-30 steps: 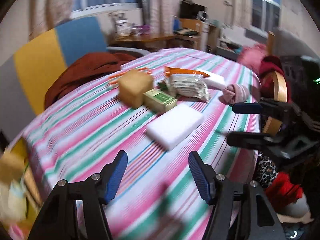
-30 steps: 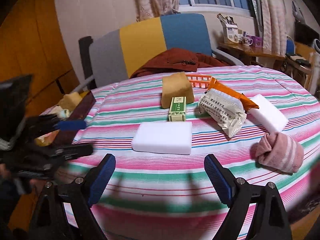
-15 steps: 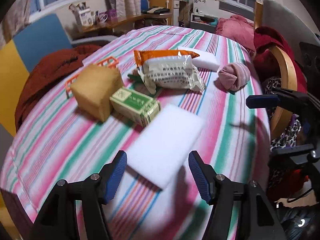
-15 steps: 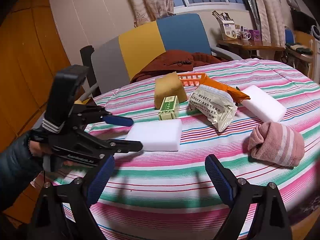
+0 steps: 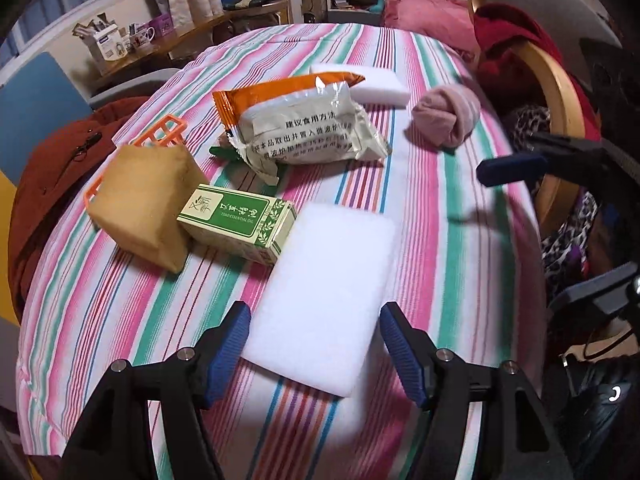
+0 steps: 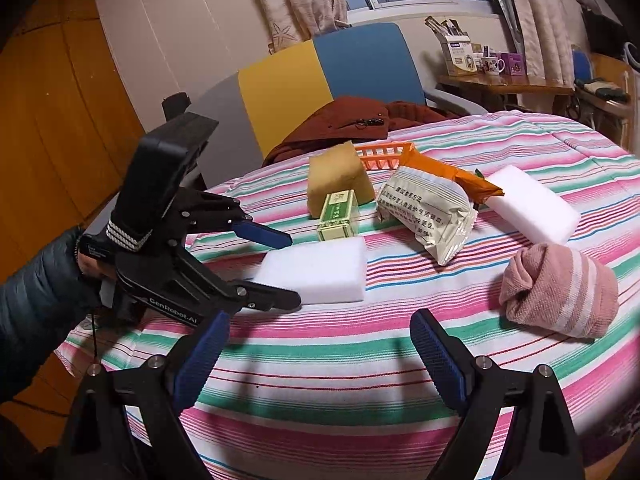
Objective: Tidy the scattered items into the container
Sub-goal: 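Grasp the white melamine sponge with left tool while right tool grasps pink sock, then carry the white sponge and pink sock toward the gold tray, then lower the sponge and sock into the tray and open both tools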
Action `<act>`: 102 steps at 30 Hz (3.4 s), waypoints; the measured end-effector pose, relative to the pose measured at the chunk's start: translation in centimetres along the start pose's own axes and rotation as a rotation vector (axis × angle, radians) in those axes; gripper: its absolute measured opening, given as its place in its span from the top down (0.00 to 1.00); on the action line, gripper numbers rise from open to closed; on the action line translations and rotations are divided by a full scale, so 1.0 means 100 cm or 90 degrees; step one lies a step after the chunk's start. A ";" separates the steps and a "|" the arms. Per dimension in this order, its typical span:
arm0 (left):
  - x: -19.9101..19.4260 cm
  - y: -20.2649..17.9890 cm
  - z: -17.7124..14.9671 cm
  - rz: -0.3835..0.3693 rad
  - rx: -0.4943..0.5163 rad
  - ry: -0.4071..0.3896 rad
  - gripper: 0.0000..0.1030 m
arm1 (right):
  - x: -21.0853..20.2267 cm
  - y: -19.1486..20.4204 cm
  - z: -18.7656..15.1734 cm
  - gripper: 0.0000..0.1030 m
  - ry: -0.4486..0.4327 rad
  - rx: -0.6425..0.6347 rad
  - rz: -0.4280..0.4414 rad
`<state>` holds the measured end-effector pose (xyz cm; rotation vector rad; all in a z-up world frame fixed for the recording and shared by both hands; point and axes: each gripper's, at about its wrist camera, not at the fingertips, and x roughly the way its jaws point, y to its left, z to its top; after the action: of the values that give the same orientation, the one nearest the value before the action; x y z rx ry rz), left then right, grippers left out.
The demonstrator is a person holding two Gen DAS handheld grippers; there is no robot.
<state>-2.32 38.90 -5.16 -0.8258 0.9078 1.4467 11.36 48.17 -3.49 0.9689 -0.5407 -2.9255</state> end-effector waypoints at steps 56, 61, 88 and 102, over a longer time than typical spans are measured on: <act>-0.048 -0.030 -0.081 0.073 -0.268 -0.159 0.39 | 0.006 -0.076 0.053 0.64 0.321 -0.088 -0.287; -0.059 -0.040 -0.092 0.081 -0.275 -0.180 0.39 | -0.001 -0.053 0.044 0.65 0.252 -0.065 -0.241; -0.208 0.011 -0.290 0.328 -0.564 -0.272 0.38 | 0.072 0.235 0.050 0.65 0.111 -0.258 0.170; -0.192 0.068 -0.337 0.337 -0.653 -0.114 0.37 | 0.141 0.342 0.020 0.65 0.205 -0.528 0.151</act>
<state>-8.23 0.05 -2.69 -1.2000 0.1777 2.4719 -4.42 15.01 1.09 1.0830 0.4998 -2.3191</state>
